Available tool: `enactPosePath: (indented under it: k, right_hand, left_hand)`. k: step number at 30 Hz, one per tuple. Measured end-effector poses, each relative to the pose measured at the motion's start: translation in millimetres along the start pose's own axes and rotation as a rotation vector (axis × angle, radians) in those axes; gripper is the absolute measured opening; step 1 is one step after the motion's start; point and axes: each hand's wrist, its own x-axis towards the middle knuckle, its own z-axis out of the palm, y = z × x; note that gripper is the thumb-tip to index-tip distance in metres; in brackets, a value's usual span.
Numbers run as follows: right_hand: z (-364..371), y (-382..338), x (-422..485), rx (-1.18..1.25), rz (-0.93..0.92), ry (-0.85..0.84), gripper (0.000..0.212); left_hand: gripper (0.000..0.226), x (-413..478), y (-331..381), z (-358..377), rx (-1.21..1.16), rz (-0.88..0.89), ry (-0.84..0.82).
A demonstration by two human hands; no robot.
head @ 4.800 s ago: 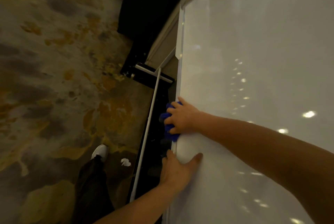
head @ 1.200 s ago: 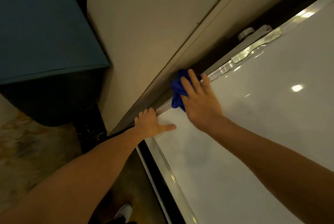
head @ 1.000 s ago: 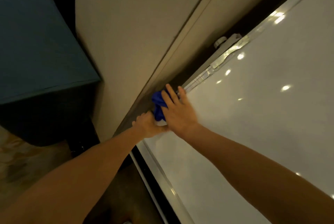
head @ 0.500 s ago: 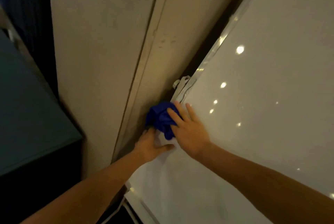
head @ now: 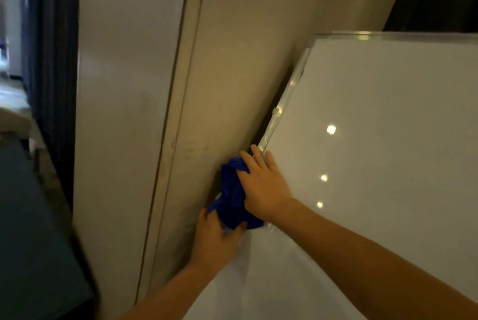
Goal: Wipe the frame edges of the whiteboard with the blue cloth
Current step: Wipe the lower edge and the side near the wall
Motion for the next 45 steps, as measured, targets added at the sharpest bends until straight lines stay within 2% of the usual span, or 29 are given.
enactPosePath:
  k: [2,4,6,9,11,15,17,19,22,24,28,30,33,34,37,39,40,43,45]
  right_hand:
    - [-17.7,13.3,18.8,0.106,0.048,0.029,0.039]
    - [-24.5,20.5,27.6,0.256,0.063,0.189,0.025]
    - [-16.3,14.8,23.7,0.333,-0.025,0.251,0.033]
    - [9.7,8.9,12.8,0.198,-0.245,0.172,0.036]
    - [19.4,9.7,7.2,0.099,-0.296,0.121,0.044]
    - [31.9,5.8,5.2,-0.157,-0.399,0.026,0.078]
    - [32.1,7.9,10.2,-0.297,-0.405,-0.002,0.092]
    - [34.7,13.0,14.2,-0.387,-0.389,0.016,0.098]
    - [43.2,7.5,9.8,-0.388,-0.432,-0.003,0.089]
    - [53.3,-2.6,-3.6,-0.375,-0.46,-0.036,0.085]
    - [51.6,3.1,-6.8,-0.404,-0.375,-0.021,0.09]
    - [33.1,30.1,20.6,-0.412,-0.211,0.035,0.096]
    - [4.8,74.5,54.2,-0.39,0.045,0.028,0.1]
    - [3.2,77.9,55.2,-0.387,0.035,0.027,0.101]
    - [16.4,63.3,35.2,-0.445,-0.233,-0.012,0.103]
    - [12.3,72.2,27.7,-0.465,-0.307,-0.042,0.1]
    - [3.1,88.0,34.8,-0.469,-0.293,-0.01,0.097]
    - [-32.2,147.7,62.2,-0.466,-0.074,0.094,0.086]
    - [-42.9,165.0,70.0,-0.425,0.007,0.123,0.082]
  left_hand:
    - [0.048,1.7,3.8,0.0,0.075,-0.029,0.061]
    - [0.05,4.0,12.4,4.4,0.17,0.031,0.113]
    - [0.048,6.8,21.6,13.8,0.241,0.114,0.105]
    - [0.048,5.9,28.3,29.4,0.498,0.192,0.118]
    - [0.053,0.3,23.1,32.7,0.587,0.164,0.1]
    - [0.059,-12.3,4.6,26.6,0.523,0.223,0.062]
    - [0.064,-21.8,-6.3,23.8,0.448,0.176,0.102]
    - [0.063,-30.7,-16.8,23.5,0.387,0.078,0.147]
    - [0.082,-37.7,-28.2,19.3,0.393,-0.116,0.169]
    - [0.093,-37.3,-34.6,20.0,0.373,-0.181,0.133]
    - [0.099,-33.3,-30.6,30.5,0.362,-0.254,0.064]
    - [0.105,-29.3,-22.5,34.5,0.374,-0.283,0.06]
    - [0.106,-16.9,-6.1,38.0,0.464,-0.235,0.061]
    - [0.107,-12.6,0.0,38.9,0.498,-0.195,0.062]
    - [0.109,4.8,14.6,40.9,0.625,-0.004,0.057]
    - [0.113,18.0,22.6,44.9,0.699,0.056,0.036]
    - [0.117,24.2,26.3,48.8,0.734,0.061,0.023]
    - [0.124,45.9,40.6,65.5,0.789,0.058,-0.019]
    - [0.125,62.5,54.8,79.7,0.788,0.061,-0.036]
